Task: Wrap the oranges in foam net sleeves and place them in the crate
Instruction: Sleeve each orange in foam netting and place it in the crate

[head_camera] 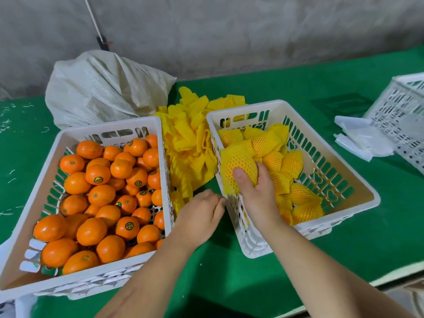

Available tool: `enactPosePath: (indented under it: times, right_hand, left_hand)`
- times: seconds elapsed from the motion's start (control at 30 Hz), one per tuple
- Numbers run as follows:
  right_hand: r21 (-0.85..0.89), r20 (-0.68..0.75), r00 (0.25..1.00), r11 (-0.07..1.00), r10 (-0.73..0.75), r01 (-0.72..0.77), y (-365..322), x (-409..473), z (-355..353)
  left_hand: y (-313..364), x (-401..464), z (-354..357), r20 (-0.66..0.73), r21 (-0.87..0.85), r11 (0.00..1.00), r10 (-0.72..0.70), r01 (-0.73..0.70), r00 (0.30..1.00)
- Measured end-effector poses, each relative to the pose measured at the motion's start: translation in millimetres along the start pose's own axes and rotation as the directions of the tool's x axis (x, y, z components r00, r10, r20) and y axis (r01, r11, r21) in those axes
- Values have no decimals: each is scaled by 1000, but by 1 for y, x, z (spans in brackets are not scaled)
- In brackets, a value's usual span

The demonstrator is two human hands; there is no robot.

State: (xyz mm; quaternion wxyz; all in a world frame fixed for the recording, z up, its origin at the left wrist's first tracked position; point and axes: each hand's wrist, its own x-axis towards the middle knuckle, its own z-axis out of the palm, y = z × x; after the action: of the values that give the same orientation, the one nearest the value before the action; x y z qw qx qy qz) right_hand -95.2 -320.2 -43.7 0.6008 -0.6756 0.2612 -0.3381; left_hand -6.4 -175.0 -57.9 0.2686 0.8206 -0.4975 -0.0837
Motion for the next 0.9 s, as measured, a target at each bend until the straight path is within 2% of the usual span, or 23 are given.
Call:
enactPosePath:
  times: [0.03,0.07,0.1,0.17,0.23,0.3,0.33,0.4,0.43,0.47,0.5,0.53,0.57,0.6,0.63,0.67,0.77,0.83,0.9]
  right_hand:
    - [12,-110,993,999,39,-38,3,2,-2]
    - [3,-210,972,994,104,-106,6,4,-5]
    - [-28,-271,946,981,179,-194,9,7,-7]
    - [-170,-286,893,899,347,-403,16,13,-7]
    - [-311,-251,878,825,409,-473,23,16,-4]
    - [-360,-188,929,858,319,-367,26,17,-2]
    - [-375,-135,954,878,267,-298,26,17,-1]
    - [-535,24,994,841,107,-78,23,13,2]
    - [-660,129,992,745,-14,96,19,11,4]
    - [-754,266,954,587,-139,296,15,9,7]
    - [-780,424,881,410,-209,473,10,8,10]
    - [-751,583,792,252,-181,610,6,7,15]
    - [-687,710,700,140,-76,713,5,5,21]
    - [-627,779,624,79,69,775,6,2,30]
    - [-608,783,581,69,223,791,9,-2,40]
    - [-622,751,560,90,351,778,14,-5,51]
    - [-667,626,468,117,624,736,34,-19,84]
    - [-672,572,428,101,700,733,50,-23,103]
    - [-688,529,397,106,749,717,62,-22,119]
  left_hand:
    - [1,-2,1,44,25,1000,15,-16,999]
    - [2,-4,1,63,-34,999,26,-24,998]
    - [4,-6,-3,38,-162,987,27,-20,999]
    - [3,-10,-20,-107,-412,911,-45,-3,993]
    - [-11,-14,-42,-288,-459,888,-131,-16,949]
    - [-38,-20,-67,-403,-320,947,-132,-4,905]
    - [-55,-24,-77,-407,-226,974,-125,33,905]
    - [-90,-27,-87,-265,-73,977,-214,202,940]
    - [-106,-28,-86,-116,1,950,-310,312,944]
    - [-117,-28,-84,69,104,912,-405,398,912]
    - [-125,-30,-79,254,216,883,-462,416,850]
    - [-130,-32,-72,407,309,870,-487,385,772]
    - [-133,-35,-64,514,386,860,-501,334,696]
    - [-134,-39,-55,581,467,840,-527,276,620]
    - [-136,-41,-45,609,553,806,-565,213,557]
    - [-136,-42,-37,602,618,770,-594,160,534]
    - [-133,-38,-25,509,693,706,-625,150,592]
    - [-133,-40,-21,460,693,698,-621,182,634]
    - [-137,-48,-17,461,652,720,-625,237,630]
